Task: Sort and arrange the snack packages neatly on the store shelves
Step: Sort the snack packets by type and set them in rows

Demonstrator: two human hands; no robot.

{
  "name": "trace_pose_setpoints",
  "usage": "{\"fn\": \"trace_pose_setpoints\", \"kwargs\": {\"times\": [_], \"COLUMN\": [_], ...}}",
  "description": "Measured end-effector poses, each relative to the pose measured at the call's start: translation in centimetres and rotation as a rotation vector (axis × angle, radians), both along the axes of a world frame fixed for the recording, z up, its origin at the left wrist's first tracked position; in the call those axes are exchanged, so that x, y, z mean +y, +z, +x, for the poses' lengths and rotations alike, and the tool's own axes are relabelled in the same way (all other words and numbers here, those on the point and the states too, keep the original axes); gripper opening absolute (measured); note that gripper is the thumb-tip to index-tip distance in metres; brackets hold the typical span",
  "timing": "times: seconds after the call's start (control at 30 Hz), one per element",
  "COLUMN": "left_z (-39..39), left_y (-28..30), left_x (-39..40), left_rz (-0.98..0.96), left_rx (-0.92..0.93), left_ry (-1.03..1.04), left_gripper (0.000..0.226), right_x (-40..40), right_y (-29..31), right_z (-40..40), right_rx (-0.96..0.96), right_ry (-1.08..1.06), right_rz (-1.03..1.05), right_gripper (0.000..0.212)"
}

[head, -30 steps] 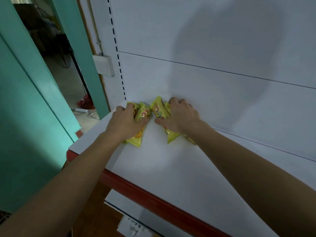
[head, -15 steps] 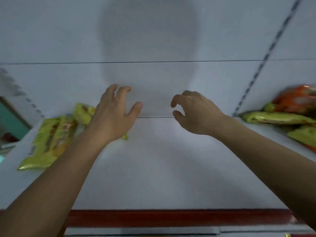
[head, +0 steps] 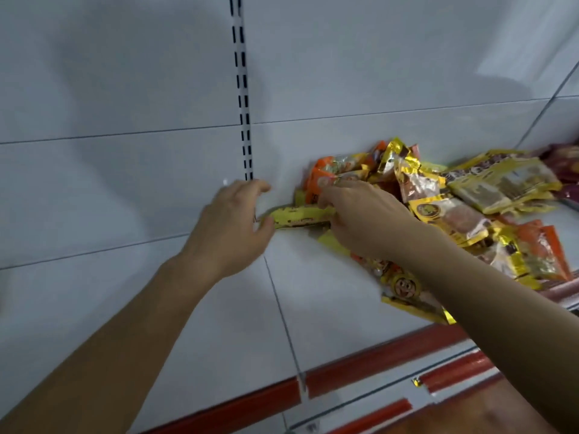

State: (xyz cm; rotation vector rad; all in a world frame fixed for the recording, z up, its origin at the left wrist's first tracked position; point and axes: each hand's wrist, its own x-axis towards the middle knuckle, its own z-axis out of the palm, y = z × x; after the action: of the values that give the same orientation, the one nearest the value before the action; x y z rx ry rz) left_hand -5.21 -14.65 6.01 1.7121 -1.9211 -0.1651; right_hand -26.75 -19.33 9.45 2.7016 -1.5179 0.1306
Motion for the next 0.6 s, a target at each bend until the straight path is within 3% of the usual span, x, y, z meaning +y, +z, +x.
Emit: {"fn": "trace_pose_setpoints", "kwargs": {"times": [0.17,0.3,0.4,0.53,0.6], "left_z": [-6.5,-7.3,-6.2,-4.2,-3.5], "left_y": [-2.9,-4.8,-4.3,-3.1,-2.6], "left_x": [-5.7,-6.7,-5.3,-2.5,-1.2], "left_rz": [0.15,0.161,0.273,0.39,0.382], "left_rx": [-0.065,-0.287,-0.327,-0.011,0.272], "left_ry": [-0.057,0.094,0.209,0.28,0.339], "left_gripper": [0.051,0.05,0.041,0.029,0.026], "right_x": [-2.0,-3.6,-4.3,-4.4,-4.7], "right_y": [-1.0,-2.0,-2.7,-3.4,-3.6], "right_z": [-4.2,-5.6,-4.9,-3.2,-2.5], "right_rx": [0.062,0.124,0.198,0.279,0.134], "right_ry": [0.12,0.232,0.296,0.337,0.363], "right_rz": [-0.012,-0.04,-0.015,0.002,-0.039], "right_gripper": [0.046,0.055,0.056,0.053,0.052]}}
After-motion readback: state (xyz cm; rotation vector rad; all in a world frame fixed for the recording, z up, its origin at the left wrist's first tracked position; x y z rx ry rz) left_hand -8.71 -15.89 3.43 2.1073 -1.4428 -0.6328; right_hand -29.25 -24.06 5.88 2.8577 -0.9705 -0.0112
